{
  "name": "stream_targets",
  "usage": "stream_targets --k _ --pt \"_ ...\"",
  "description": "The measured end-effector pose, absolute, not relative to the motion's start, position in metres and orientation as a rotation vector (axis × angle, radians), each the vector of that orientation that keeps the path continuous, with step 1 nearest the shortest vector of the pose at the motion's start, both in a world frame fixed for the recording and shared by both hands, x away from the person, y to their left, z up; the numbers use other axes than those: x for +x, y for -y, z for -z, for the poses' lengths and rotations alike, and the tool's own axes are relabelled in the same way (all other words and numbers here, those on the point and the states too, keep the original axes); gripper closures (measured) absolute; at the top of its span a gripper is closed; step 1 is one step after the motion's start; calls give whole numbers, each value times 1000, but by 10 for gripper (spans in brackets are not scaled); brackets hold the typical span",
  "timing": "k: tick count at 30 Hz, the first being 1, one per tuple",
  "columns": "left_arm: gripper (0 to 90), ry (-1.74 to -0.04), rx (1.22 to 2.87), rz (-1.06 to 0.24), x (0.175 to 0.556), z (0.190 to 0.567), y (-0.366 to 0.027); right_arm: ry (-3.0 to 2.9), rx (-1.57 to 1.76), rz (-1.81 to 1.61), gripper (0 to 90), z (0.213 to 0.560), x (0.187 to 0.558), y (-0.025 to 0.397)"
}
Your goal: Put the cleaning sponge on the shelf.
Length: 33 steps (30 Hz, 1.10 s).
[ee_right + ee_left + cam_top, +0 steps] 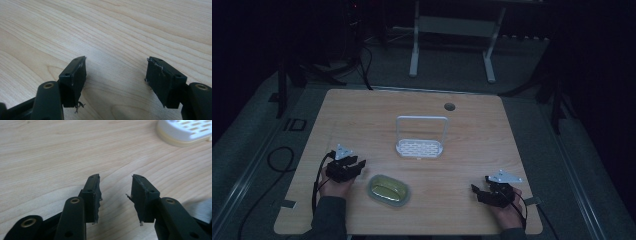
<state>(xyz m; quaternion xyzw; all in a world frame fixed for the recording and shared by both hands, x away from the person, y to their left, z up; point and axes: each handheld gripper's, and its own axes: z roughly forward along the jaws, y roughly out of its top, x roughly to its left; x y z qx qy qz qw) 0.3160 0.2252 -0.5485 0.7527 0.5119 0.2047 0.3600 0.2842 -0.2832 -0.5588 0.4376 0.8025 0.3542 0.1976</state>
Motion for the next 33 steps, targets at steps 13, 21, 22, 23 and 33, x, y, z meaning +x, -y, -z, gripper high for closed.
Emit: stream_targets --k 13,21,22,23,33 --pt "752 -1220 1967 -418 296 535 -225 -2246 1225 -991 319 559 284 283" --pt "897 -1127 2008 -388 284 524 -212 -2246 1224 -992 319 559 284 283" --pt "897 -1117 2011 -379 282 523 -211 -2246 1225 -991 319 559 284 283" --pt "898 -1106 2013 -371 281 522 -210 -2246 1225 -991 319 559 284 283" --pt "899 -1017 2045 -323 267 511 -194 -2246 1224 -992 320 559 284 283"
